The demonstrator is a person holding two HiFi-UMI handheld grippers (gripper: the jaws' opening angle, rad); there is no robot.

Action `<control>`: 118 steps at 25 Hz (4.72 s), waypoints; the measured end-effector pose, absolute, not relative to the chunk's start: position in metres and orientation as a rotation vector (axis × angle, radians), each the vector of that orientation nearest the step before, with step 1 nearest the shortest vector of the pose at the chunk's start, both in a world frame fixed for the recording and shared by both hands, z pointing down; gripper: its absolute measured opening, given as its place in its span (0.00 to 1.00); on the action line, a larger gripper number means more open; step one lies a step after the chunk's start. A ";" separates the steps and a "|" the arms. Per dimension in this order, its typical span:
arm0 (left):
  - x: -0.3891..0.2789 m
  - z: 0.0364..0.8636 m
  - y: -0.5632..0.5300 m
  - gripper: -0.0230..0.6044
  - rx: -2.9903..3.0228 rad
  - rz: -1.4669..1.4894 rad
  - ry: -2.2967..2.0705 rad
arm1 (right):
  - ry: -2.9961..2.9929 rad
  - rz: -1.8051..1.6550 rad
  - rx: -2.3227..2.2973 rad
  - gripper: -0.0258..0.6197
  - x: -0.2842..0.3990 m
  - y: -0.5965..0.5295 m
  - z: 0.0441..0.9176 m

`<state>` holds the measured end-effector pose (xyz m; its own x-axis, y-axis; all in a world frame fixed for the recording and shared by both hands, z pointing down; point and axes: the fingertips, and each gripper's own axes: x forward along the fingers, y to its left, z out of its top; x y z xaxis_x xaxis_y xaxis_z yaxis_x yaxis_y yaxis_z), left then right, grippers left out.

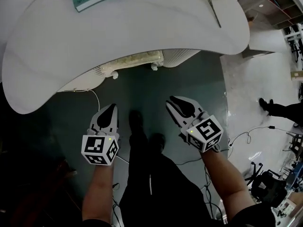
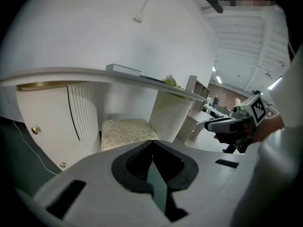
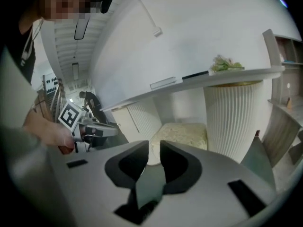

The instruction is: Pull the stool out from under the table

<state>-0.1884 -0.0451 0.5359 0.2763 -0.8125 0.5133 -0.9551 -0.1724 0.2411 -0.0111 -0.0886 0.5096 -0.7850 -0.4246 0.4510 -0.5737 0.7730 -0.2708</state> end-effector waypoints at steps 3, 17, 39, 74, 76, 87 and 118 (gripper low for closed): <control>-0.195 0.573 -0.054 0.05 2.041 0.380 -1.591 | -2.590 0.546 0.743 0.17 -0.020 -0.095 0.554; -0.256 0.712 -0.089 0.05 1.960 0.422 -1.644 | -2.482 0.503 0.701 0.26 -0.034 -0.147 0.714; -0.332 0.833 -0.157 0.30 1.831 0.736 -1.599 | -2.267 0.456 0.840 0.37 -0.028 -0.266 0.821; -0.321 0.880 -0.139 0.43 1.788 0.795 -1.487 | -2.183 0.372 0.715 0.41 -0.023 -0.258 0.872; -0.310 0.878 -0.123 0.43 1.768 0.758 -1.496 | -2.176 0.360 0.694 0.41 -0.016 -0.250 0.870; -0.305 0.875 -0.113 0.43 1.769 0.770 -1.435 | -2.124 0.436 0.692 0.41 -0.007 -0.232 0.869; -0.306 0.862 -0.101 0.38 1.868 1.054 -1.137 | -1.966 0.541 0.735 0.38 0.002 -0.215 0.854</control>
<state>-0.3065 -0.1012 0.8618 0.2843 -0.3483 0.8933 -0.9171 -0.3705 0.1474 0.0016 -0.2153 0.8536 -0.3819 -0.2740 0.8826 -0.6868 0.7232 -0.0727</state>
